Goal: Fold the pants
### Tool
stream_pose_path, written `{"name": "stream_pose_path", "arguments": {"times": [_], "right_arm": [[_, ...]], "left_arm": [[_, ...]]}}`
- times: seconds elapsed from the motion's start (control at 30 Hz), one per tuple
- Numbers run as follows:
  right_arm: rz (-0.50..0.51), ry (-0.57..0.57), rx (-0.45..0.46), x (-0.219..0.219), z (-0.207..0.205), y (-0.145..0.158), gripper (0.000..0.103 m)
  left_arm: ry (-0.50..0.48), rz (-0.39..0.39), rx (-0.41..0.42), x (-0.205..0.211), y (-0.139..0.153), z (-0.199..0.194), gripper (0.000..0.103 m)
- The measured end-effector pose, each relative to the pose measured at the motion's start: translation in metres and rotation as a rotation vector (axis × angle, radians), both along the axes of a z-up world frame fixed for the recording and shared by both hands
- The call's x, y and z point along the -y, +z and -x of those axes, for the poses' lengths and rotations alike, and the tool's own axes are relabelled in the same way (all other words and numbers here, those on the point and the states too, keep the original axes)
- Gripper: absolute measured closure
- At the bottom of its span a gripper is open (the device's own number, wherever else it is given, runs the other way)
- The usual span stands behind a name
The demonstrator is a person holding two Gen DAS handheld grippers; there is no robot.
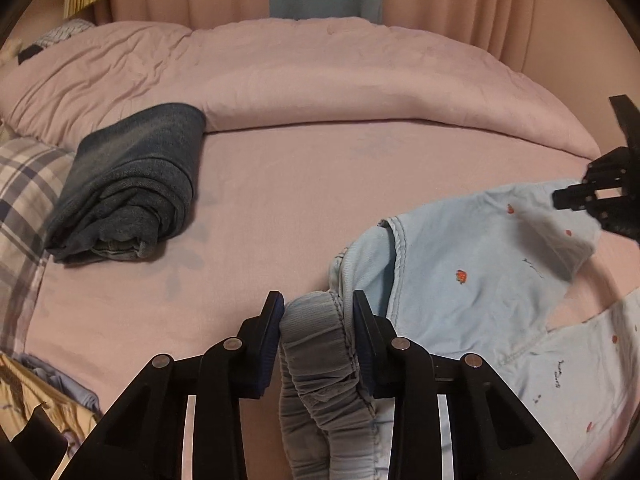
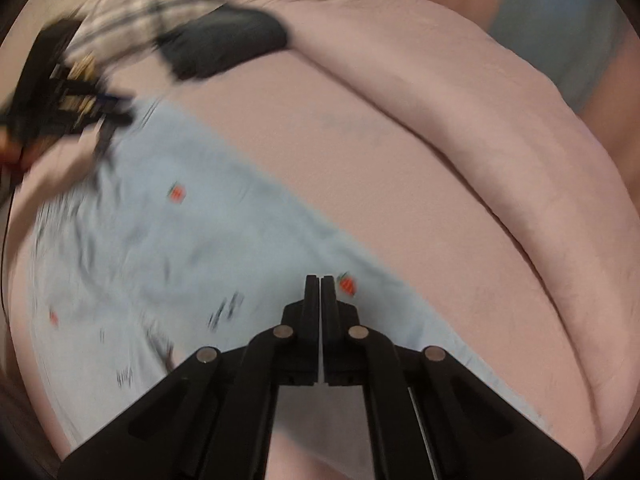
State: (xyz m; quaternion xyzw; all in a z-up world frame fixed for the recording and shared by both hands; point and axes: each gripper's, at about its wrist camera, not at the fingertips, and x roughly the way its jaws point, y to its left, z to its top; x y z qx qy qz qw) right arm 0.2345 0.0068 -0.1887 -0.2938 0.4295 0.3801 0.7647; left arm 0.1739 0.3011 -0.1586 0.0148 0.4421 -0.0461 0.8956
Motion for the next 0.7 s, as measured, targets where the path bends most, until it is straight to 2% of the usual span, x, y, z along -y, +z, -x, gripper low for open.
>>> {"name": "stream_pose_path", "arguments": {"times": [0.07, 0.13, 0.2, 0.27, 0.37, 0.43, 0.47, 0.5, 0.63, 0.7], "right_arm": [[0.011, 0.016, 0.043, 0.018, 0.001, 0.002, 0.097], [0.011, 0.012, 0.058, 0.006, -0.006, -0.006, 0.072], [0.029, 0.039, 0.069, -0.020, -0.016, -0.019, 0.061], [0.069, 0.070, 0.069, -0.032, -0.027, -0.026, 0.060], [0.055, 0.105, 0.005, -0.042, -0.046, -0.031, 0.060], [0.075, 0.123, -0.036, -0.045, -0.054, -0.040, 0.066], [0.097, 0.127, -0.052, -0.046, -0.054, -0.045, 0.079], [0.113, 0.129, -0.065, -0.046, -0.054, -0.048, 0.100], [0.079, 0.131, -0.033, -0.032, -0.037, -0.038, 0.101], [0.075, 0.126, 0.035, -0.023, -0.021, -0.023, 0.101]], "left_arm": [[-0.007, -0.001, 0.013, 0.006, 0.004, -0.003, 0.070], [-0.021, -0.001, 0.023, 0.000, 0.009, 0.007, 0.070], [-0.035, -0.008, 0.031, 0.001, 0.009, 0.010, 0.070], [-0.044, 0.001, 0.039, 0.000, 0.010, 0.012, 0.070], [-0.048, 0.032, 0.042, -0.002, 0.009, 0.015, 0.070], [-0.049, 0.039, 0.038, -0.001, 0.007, 0.016, 0.070], [-0.050, 0.033, 0.034, -0.001, 0.005, 0.015, 0.070], [-0.047, 0.027, 0.034, 0.000, 0.005, 0.014, 0.070], [-0.021, 0.040, 0.039, -0.001, 0.007, 0.015, 0.070], [-0.009, 0.032, 0.050, 0.001, 0.010, 0.020, 0.070]]}}
